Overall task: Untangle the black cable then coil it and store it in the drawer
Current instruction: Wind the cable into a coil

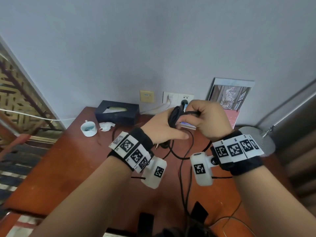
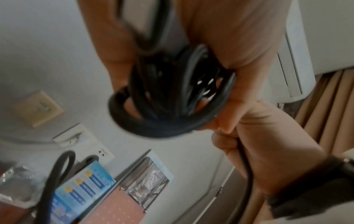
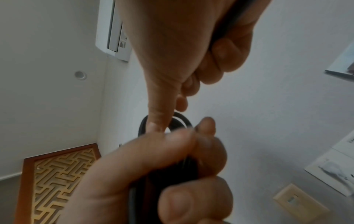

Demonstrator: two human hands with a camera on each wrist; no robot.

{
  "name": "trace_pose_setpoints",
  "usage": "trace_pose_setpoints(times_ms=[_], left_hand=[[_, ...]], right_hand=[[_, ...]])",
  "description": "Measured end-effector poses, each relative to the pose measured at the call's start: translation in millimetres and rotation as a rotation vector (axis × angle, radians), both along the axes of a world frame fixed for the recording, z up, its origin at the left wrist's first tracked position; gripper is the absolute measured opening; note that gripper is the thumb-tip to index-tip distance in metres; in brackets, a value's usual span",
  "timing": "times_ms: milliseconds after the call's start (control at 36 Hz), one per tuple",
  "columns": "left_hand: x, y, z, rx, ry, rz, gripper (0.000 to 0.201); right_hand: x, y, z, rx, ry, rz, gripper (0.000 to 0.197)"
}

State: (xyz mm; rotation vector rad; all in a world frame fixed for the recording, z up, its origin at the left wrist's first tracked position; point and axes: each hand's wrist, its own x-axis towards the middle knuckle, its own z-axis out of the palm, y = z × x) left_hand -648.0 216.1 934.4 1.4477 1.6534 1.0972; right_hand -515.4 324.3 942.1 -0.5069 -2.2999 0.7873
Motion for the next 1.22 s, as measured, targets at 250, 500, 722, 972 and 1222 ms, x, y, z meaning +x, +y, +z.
trace_pose_setpoints(times_ms=[250,500,722,972,1222], left_hand=[[12,2,-4,-0.012,-0.381,0.161,0.011],[8,1,-5,0.049,-0.94,0.274,0.019],[14,3,-10,0.092,-1.142,0.211,0.014],[13,3,-6,0.143,-1.196,0.189,0.046],[11,10,-7,0.236,-1.056,0.439,0.036]], right_hand=[[-2,-4,0,-0.085,0.141,-0.03,0.012],[3,-6,-17,-0.304,0.361,-0.086,0.002],[-4,-16,-26,-0.242,0.288,-0.112,0.017],[-11,-34,-20,-0.259,0.172,0.062,0.032],[-12,-41,-16,-0.501,0.052,0.268,0.035]])
